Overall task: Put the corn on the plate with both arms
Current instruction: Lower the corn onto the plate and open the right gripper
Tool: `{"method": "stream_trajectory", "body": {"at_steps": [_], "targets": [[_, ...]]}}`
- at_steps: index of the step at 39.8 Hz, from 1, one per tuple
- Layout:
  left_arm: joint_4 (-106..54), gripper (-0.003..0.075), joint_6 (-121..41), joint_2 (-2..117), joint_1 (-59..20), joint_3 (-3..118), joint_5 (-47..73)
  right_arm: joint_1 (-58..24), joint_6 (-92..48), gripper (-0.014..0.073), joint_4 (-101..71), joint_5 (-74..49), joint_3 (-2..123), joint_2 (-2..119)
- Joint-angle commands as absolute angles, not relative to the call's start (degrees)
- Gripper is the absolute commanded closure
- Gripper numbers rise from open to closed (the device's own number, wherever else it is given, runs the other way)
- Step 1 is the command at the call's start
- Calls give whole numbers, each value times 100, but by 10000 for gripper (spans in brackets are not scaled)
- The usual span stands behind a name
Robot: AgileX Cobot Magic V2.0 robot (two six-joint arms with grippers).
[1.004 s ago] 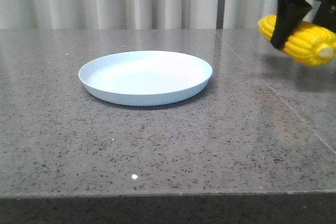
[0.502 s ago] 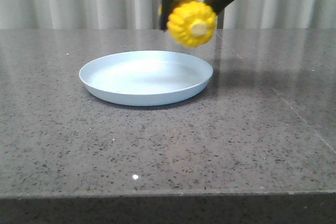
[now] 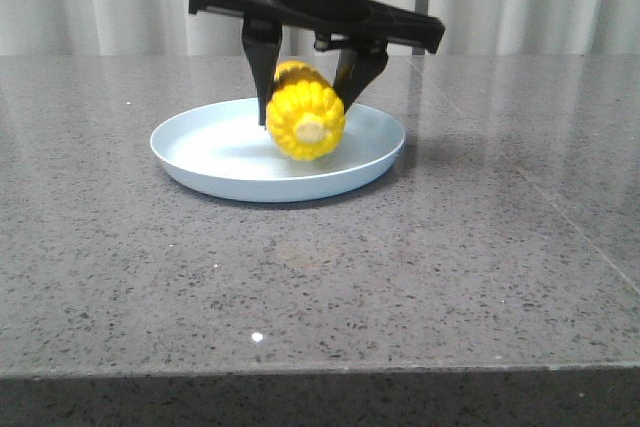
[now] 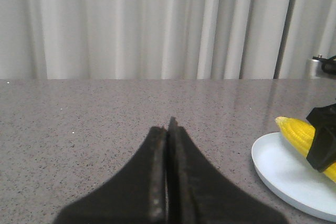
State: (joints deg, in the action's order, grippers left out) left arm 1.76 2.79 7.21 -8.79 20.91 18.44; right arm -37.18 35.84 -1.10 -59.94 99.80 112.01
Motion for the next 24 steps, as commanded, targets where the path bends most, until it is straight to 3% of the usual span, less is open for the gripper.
{"method": "stream_trajectory", "body": {"at_steps": [1, 8, 11, 24], "targets": [[176, 741, 281, 784, -869, 2242, 1361, -3712, 3587, 347, -52, -5817, 10180, 10945], [176, 741, 281, 784, -869, 2242, 1361, -3719, 3587, 81, -52, -5811, 10221, 10920], [176, 741, 281, 784, -869, 2242, 1361, -3719, 3587, 22, -40, -5811, 10221, 10856], [176, 741, 281, 784, -869, 2242, 1361, -3719, 3540, 12, 179, -5959, 10482, 10125]]}}
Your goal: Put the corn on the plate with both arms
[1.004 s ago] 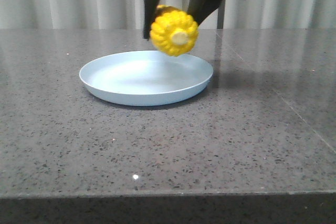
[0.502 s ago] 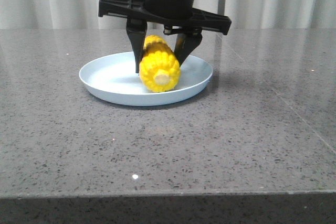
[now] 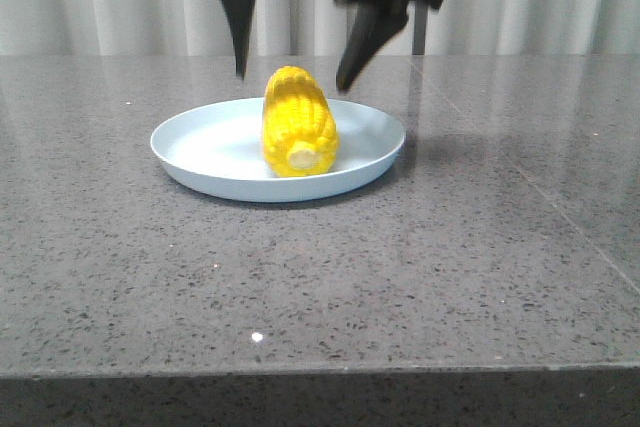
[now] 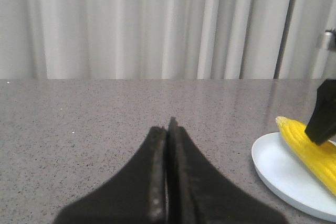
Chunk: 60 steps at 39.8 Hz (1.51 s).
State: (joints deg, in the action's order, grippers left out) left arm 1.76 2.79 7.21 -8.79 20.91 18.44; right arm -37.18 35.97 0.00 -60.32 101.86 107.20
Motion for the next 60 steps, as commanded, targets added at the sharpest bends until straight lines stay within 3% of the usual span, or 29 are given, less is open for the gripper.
{"method": "stream_trajectory", "body": {"at_steps": [1, 7, 10, 14, 16, 19, 20, 31, 47, 60], "targets": [[176, 741, 281, 784, -869, 2242, 1361, -3719, 3505, 12, 195, -5979, 10511, 10070], [176, 741, 281, 784, -869, 2242, 1361, -3712, 3188, 16, 231, -6101, 10620, 9665], [176, 741, 281, 784, -869, 2242, 1361, -3700, 3070, 62, 231, -6154, 10620, 9478], [176, 741, 281, 784, -869, 2242, 1361, -3633, 2923, 242, 225, -6277, 10620, 9300], [176, 741, 281, 784, -869, 2242, 1361, -3554, 2923, 377, 232, -6409, 10620, 9229], [176, 741, 281, 784, -869, 2242, 1361, -3371, 2923, 652, 232, -6707, 10614, 9133], [176, 741, 281, 784, -869, 2242, 1361, -3295, 2931, 664, 232, -6826, 10614, 9107], [176, 741, 281, 784, -869, 2242, 1361, -2249, 2339, 657, 277, -7152, 9940, 8498], [176, 741, 281, 784, -869, 2242, 1361, -769, 1611, 657, 158, -6163, 6882, 6496], [176, 741, 281, 784, -869, 2242, 1361, -701, 915, 657, 200, -3909, 4476, 4566]]}}
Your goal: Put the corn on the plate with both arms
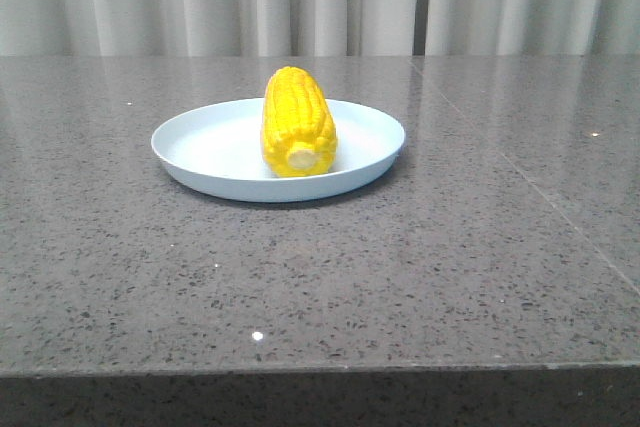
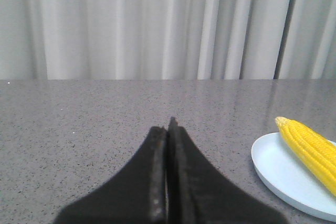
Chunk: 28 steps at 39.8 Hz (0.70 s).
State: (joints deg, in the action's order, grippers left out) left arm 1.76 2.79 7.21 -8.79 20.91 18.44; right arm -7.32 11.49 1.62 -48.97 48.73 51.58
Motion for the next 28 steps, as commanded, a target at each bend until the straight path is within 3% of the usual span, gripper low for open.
{"method": "stream_trajectory", "body": {"at_steps": [1, 18, 28], "targets": [[176, 741, 281, 784, -869, 2242, 1361, -701, 864, 657, 200, -3749, 4331, 4330], [176, 741, 281, 784, -869, 2242, 1361, -701, 731, 663, 377, -2039, 2289, 759], [176, 741, 281, 784, -869, 2242, 1361, -701, 731, 663, 377, -1920, 2188, 219]]}}
